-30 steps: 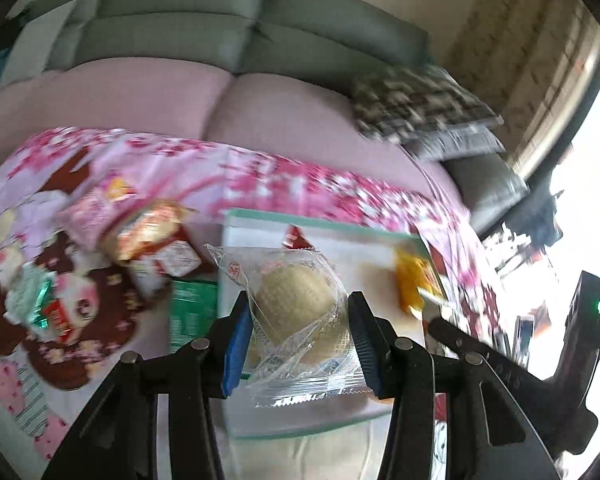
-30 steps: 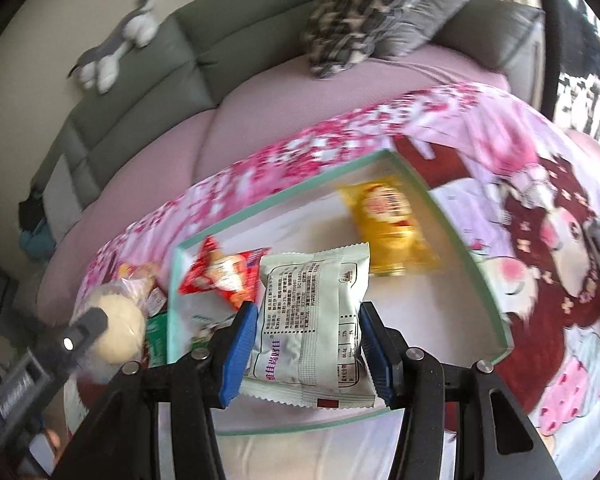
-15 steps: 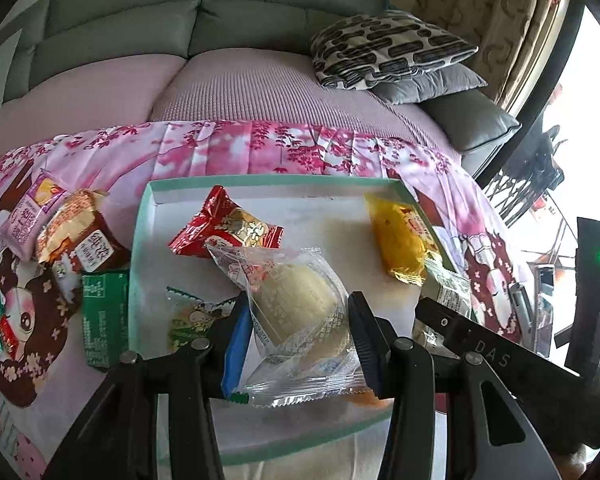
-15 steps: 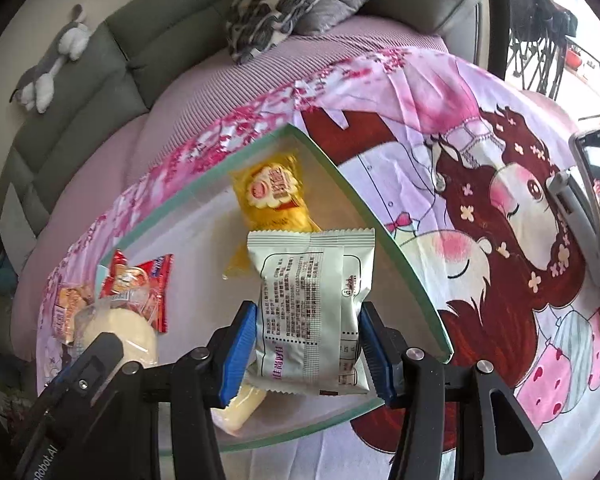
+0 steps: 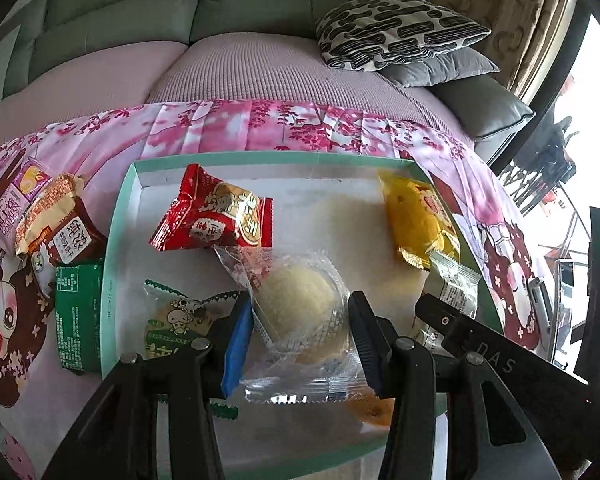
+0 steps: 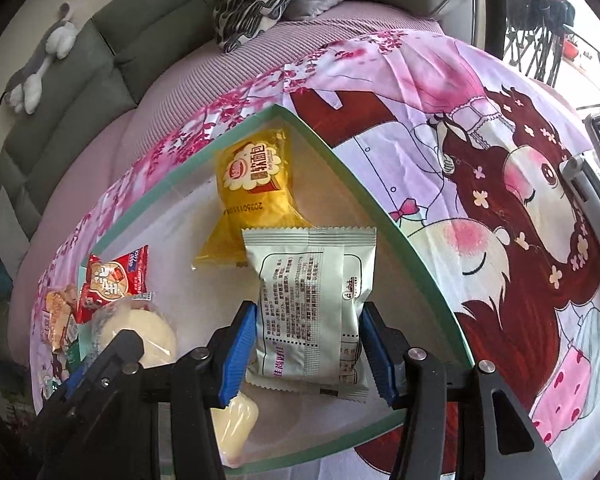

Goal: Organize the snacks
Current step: 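Open the right gripper over the box while the left gripper releases the bun, then move both open grippers back from the box toward the snack pile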

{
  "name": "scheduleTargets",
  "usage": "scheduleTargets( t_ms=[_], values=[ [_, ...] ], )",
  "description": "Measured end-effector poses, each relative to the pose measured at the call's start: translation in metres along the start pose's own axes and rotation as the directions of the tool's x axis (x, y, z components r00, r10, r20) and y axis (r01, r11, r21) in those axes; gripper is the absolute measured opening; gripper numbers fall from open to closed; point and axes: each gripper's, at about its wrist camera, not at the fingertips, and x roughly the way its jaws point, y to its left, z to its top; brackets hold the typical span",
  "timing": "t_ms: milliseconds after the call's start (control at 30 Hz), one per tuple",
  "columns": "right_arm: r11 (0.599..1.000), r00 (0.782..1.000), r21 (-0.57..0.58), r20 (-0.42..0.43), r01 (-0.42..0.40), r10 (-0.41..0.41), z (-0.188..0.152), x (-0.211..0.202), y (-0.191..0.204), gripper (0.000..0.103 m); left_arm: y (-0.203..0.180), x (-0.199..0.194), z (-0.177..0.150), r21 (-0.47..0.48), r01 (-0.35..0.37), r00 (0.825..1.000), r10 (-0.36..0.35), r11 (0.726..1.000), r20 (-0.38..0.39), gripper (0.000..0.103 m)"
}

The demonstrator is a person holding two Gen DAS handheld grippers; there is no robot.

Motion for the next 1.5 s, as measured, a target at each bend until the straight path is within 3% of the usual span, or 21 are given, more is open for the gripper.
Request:
scheduleTargets(
  t_ms=[100, 267, 500, 733, 867, 900, 967, 1200, 1433, 1500],
  values=[
    [1.000, 1.000, -0.009, 0.002, 0.012, -0.012, 0.000, 0.002, 0.003, 0.057, 0.001, 0.004, 0.000, -0.005, 0.003, 1.000, -0.003, 1.000, -0.016, 0.052],
    [1.000, 1.000, -0.005, -0.002, 0.021, -0.021, 0.000, 0.001, 0.003, 0.061, 0.002, -0.003, 0.003, -0.012, 0.003, 1.000, -0.003, 1.000, -0.017, 0.067],
    [0.999, 0.999, -0.034, 0.041, 0.023, -0.021, 0.003, -0.017, 0.005, 0.063, -0.005, -0.025, 0.008, 0.020, -0.011, 0.999, 0.010, 1.000, 0.034, 0.068],
    [0.998, 0.996, -0.058, 0.092, 0.006, -0.001, 0.002, -0.037, 0.011, 0.064, 0.005, -0.035, 0.009, -0.013, -0.024, 0.998, 0.024, 1.000, 0.050, 0.068],
    [0.998, 0.996, -0.063, 0.086, 0.011, -0.006, 0.002, -0.036, 0.012, 0.064, 0.022, -0.037, 0.010, -0.087, -0.092, 0.995, 0.096, 0.992, 0.040, 0.069],
    [0.998, 0.997, -0.067, 0.081, 0.016, -0.011, 0.001, -0.035, 0.012, 0.068, 0.030, -0.036, 0.010, -0.123, -0.117, 0.992, 0.121, 0.986, 0.028, 0.070],
    [0.996, 0.997, -0.088, 0.077, 0.020, -0.014, 0.001, -0.031, 0.014, 0.079, 0.043, -0.036, 0.009, -0.171, -0.136, 0.990, 0.142, 0.976, 0.019, 0.087],
    [0.986, 0.997, -0.166, 0.083, 0.022, -0.008, -0.003, -0.028, 0.029, 0.103, 0.073, -0.044, 0.006, -0.253, -0.226, 0.968, 0.246, 0.941, 0.048, 0.094],
    [0.975, 0.995, -0.222, 0.098, 0.028, -0.006, -0.006, -0.026, 0.039, 0.103, 0.100, -0.050, 0.005, -0.323, -0.290, 0.946, 0.320, 0.901, 0.042, 0.100],
    [0.971, 0.994, -0.239, 0.111, 0.032, -0.005, -0.007, -0.027, 0.042, 0.103, 0.107, -0.053, 0.006, -0.321, -0.325, 0.932, 0.359, 0.890, 0.052, 0.101]
  ],
)
